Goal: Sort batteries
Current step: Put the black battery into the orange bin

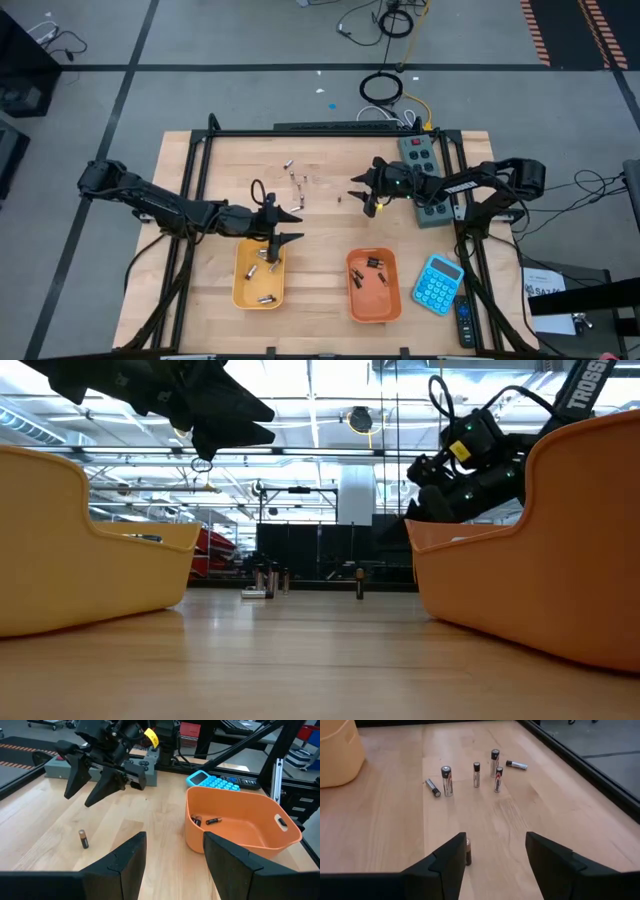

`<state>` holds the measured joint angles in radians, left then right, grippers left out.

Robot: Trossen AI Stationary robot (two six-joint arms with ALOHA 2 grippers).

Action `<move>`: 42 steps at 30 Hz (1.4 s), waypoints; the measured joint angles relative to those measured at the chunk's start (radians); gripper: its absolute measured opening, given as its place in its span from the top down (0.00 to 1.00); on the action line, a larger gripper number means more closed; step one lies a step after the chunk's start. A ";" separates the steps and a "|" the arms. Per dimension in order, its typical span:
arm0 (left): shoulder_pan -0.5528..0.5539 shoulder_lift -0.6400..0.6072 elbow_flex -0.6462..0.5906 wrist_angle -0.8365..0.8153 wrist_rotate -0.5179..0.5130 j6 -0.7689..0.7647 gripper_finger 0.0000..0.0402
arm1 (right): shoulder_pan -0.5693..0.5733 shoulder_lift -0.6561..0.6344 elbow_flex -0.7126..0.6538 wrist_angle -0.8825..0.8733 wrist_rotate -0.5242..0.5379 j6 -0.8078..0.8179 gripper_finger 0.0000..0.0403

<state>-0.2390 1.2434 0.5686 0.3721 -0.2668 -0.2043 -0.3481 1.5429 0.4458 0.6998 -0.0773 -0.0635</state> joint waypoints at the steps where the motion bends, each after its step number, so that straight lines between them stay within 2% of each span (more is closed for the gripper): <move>1: 0.000 0.000 0.000 0.000 0.000 0.000 0.49 | 0.000 0.001 0.000 0.005 0.002 0.000 0.51; 10: 0.000 0.000 0.000 -0.001 0.000 0.000 0.49 | 0.003 0.107 -0.001 0.194 -0.007 -0.007 0.51; 32: 0.000 0.000 0.000 -0.016 0.000 0.001 0.49 | 0.001 0.117 -0.001 0.191 -0.026 -0.018 0.51; 42: 0.000 0.000 0.000 -0.016 0.000 0.001 0.49 | 0.001 0.237 0.000 0.339 -0.028 -0.030 0.51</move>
<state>-0.2390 1.2434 0.5690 0.3565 -0.2668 -0.2035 -0.3473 1.7795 0.4458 1.0389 -0.1051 -0.0940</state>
